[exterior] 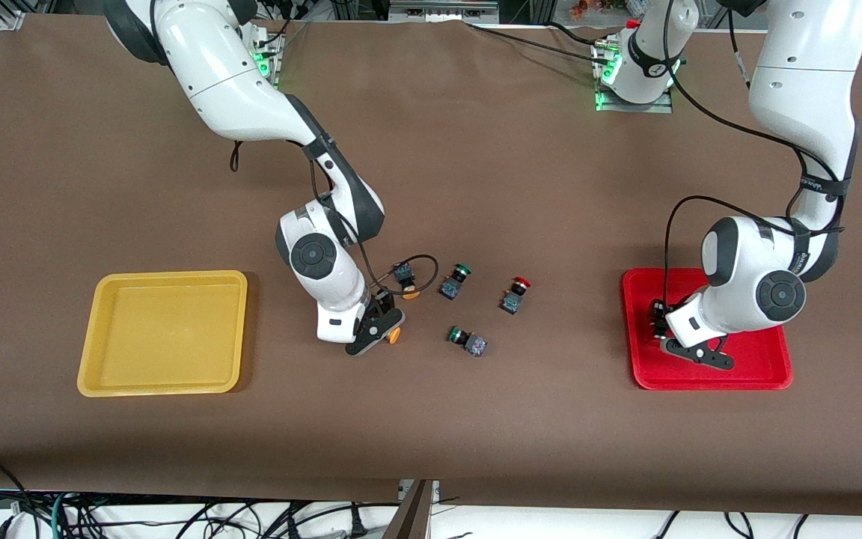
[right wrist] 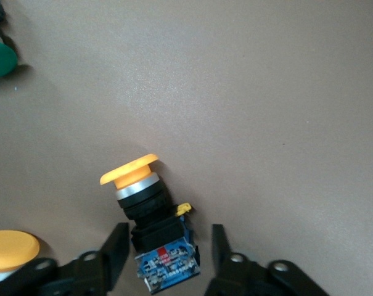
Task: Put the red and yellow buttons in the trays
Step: 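Place the red button in the red tray while the right places yellow, then grasp a second red button with the left gripper while the right grasps yellow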
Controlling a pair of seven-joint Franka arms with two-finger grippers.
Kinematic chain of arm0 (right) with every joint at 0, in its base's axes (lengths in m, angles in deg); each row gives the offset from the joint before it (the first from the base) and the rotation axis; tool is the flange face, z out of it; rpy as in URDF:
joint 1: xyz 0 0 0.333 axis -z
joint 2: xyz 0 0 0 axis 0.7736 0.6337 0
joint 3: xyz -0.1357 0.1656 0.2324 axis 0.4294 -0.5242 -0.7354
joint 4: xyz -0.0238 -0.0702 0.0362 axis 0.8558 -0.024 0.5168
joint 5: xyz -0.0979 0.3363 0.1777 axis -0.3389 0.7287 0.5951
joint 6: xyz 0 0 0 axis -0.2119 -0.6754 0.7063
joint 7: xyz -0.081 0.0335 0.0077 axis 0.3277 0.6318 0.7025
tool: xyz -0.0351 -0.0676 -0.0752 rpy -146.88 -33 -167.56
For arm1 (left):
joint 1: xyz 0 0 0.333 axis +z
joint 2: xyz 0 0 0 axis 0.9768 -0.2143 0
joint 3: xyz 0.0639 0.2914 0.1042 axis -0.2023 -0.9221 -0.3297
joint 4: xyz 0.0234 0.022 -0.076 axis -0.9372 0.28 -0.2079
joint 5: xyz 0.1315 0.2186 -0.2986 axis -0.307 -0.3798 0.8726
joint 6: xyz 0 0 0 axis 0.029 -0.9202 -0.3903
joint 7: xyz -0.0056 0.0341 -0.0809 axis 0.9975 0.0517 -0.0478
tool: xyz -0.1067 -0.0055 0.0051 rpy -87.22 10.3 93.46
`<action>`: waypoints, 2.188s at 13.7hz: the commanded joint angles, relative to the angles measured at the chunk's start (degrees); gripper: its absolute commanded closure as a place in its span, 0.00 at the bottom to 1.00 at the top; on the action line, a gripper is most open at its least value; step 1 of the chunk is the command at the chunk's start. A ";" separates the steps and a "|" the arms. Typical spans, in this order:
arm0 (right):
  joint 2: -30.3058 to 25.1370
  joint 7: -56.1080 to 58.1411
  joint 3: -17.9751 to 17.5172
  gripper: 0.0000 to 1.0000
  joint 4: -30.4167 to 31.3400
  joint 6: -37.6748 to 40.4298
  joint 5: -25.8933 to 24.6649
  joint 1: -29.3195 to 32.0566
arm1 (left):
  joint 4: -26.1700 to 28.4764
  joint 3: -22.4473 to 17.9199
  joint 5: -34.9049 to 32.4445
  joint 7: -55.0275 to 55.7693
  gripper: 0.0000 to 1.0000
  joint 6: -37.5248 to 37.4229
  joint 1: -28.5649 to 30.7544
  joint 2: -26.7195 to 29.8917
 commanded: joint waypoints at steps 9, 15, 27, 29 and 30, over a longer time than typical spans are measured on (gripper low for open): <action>-6.14 17.70 0.48 0.95 -0.67 10.20 0.47 10.90 | -1.66 10.19 -0.04 27.16 0.00 -4.22 -8.14 4.84; -9.31 39.50 1.45 0.94 0.38 19.88 0.21 23.56 | -1.14 9.75 -4.93 33.13 0.00 6.24 -16.85 -2.37; -10.45 29.98 0.75 0.01 3.29 19.46 4.16 23.86 | -1.49 9.40 -16.12 40.79 0.53 11.26 -20.73 -6.07; -10.89 20.76 -1.09 0.01 3.29 19.46 4.08 20.35 | -1.40 9.22 -16.12 40.70 0.72 11.17 -20.29 -5.89; -11.24 15.41 -1.36 0.01 3.29 19.37 4.08 17.98 | -1.49 9.05 -16.12 40.36 0.79 10.91 -19.42 -5.54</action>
